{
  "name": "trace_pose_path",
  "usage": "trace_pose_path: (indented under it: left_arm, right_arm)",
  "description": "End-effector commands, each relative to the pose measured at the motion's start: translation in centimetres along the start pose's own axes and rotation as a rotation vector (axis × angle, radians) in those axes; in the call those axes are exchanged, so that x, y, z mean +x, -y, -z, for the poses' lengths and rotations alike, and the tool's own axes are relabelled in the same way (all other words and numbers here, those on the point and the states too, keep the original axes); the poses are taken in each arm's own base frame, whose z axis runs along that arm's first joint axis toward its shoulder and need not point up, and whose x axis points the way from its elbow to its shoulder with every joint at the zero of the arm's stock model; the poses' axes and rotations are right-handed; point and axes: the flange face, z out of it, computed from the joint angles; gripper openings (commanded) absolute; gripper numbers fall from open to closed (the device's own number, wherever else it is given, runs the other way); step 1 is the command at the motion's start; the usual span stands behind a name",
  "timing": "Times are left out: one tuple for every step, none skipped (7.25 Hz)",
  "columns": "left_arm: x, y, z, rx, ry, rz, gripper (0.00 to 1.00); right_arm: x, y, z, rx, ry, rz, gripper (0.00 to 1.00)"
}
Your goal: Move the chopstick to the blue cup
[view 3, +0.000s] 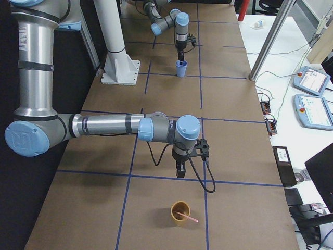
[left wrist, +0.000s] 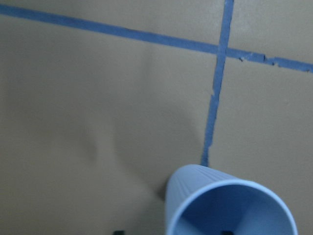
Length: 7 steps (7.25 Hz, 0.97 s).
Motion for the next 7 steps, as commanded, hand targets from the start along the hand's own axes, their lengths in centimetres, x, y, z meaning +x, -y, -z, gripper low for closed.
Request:
trace_pose_path:
  left_arm:
    - [-15.0,3.7,6.7,-0.046,-0.023,-0.199,1.00]
    - [-21.6,5.8,8.0,-0.045,-0.015,-0.275,1.00]
    - [-28.3,8.0,8.9,-0.031,0.021,-0.312,1.00]
    - [-32.7,9.7,10.2,-0.012,0.047,-0.367,1.00]
    - [-33.7,10.2,10.4,-0.012,0.050,-0.373,1.00]
    - [-33.7,10.2,10.4,-0.013,0.049,-0.373,1.00]
    - [-33.7,10.1,10.4,-0.013,0.047,-0.370,1.00]
  right_arm:
    - [-0.7,0.8,0.8,0.017,-0.003,0.016,1.00]
    - [-0.5,0.6,0.7,0.014,-0.005,0.007,1.00]
    - [0.5,0.5,0.7,0.047,-0.020,0.008,1.00]
    - [4.0,0.2,1.1,0.125,-0.046,-0.085,1.00]
    - [7.7,0.1,1.1,0.214,-0.071,-0.184,1.00]
    - [10.3,0.4,1.1,0.292,-0.123,-0.265,1.00]
    - [12.4,0.2,0.2,0.347,-0.166,-0.346,1.00]
